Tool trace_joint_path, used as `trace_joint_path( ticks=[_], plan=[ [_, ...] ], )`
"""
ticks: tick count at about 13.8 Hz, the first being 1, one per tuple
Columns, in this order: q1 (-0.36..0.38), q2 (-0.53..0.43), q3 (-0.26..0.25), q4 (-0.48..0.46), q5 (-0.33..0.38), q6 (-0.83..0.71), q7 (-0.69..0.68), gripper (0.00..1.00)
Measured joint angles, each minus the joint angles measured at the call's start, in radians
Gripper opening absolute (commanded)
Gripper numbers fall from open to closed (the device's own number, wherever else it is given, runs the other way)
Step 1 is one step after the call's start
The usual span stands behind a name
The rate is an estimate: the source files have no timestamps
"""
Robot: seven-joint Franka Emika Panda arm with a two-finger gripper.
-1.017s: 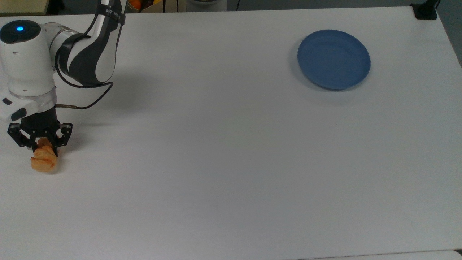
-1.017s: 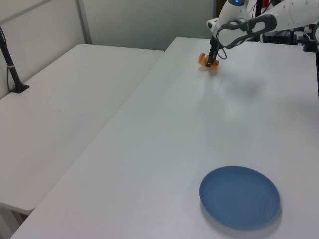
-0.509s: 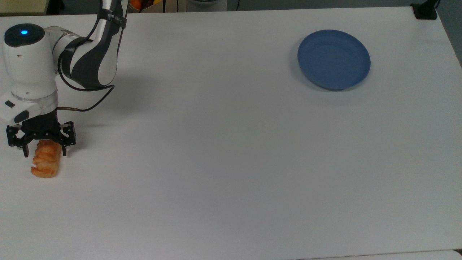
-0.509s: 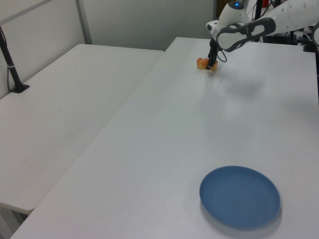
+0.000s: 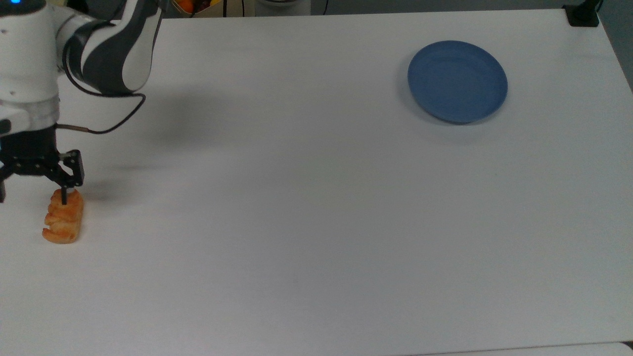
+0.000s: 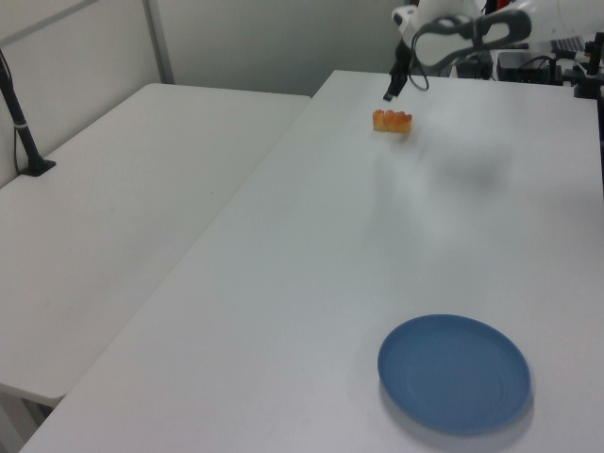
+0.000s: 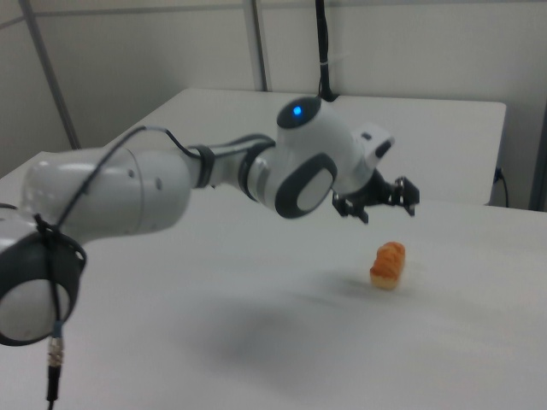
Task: Put the bread on the table
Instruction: 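Raise the open gripper away from the bread roll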
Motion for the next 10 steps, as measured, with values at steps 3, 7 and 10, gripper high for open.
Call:
trace_joint_path(
  ticks=[3, 7, 10],
  plan=[
    [0.000, -0.175, 0.002, -0.103, 0.003, -0.078, 0.109, 1.00],
    [0.003, -0.382, 0.011, -0.176, 0.003, -0.363, 0.289, 1.00],
    [0.032, -0.506, 0.019, -0.191, 0.004, -0.615, 0.476, 1.00]
  ],
)
